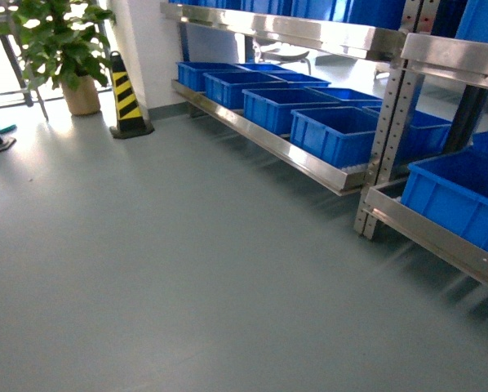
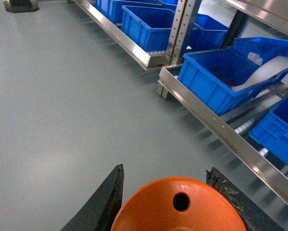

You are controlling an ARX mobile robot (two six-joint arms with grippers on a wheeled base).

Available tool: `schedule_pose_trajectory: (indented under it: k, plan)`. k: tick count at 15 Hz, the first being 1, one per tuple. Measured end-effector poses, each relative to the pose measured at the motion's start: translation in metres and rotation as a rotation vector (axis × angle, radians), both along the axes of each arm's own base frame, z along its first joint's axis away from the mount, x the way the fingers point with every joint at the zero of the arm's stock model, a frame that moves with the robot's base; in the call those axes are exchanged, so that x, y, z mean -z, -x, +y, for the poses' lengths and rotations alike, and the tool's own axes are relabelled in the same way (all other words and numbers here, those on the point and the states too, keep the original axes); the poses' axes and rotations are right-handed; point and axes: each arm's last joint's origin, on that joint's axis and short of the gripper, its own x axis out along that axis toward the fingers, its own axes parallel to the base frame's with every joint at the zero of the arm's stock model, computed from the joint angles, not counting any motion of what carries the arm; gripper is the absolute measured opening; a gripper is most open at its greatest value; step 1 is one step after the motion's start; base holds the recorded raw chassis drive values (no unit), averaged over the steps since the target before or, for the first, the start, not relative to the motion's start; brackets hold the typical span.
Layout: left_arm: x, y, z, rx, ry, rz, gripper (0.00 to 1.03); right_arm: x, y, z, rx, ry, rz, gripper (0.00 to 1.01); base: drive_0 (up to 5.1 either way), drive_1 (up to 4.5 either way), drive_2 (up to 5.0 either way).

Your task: Sort blue parts and orange caps into right shelf containers

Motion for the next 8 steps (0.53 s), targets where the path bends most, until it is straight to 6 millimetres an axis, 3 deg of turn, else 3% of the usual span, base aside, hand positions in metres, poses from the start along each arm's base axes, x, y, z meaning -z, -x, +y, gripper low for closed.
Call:
schedule_pose_trajectory:
  k: [8]
  plan:
    - [0.0000, 0.0000, 0.0000, 0.000, 0.000, 0.000, 0.44, 0.0000, 0.0000, 0.0000, 0.000, 0.000, 0.000, 0.44, -1.6, -1.60, -1.6]
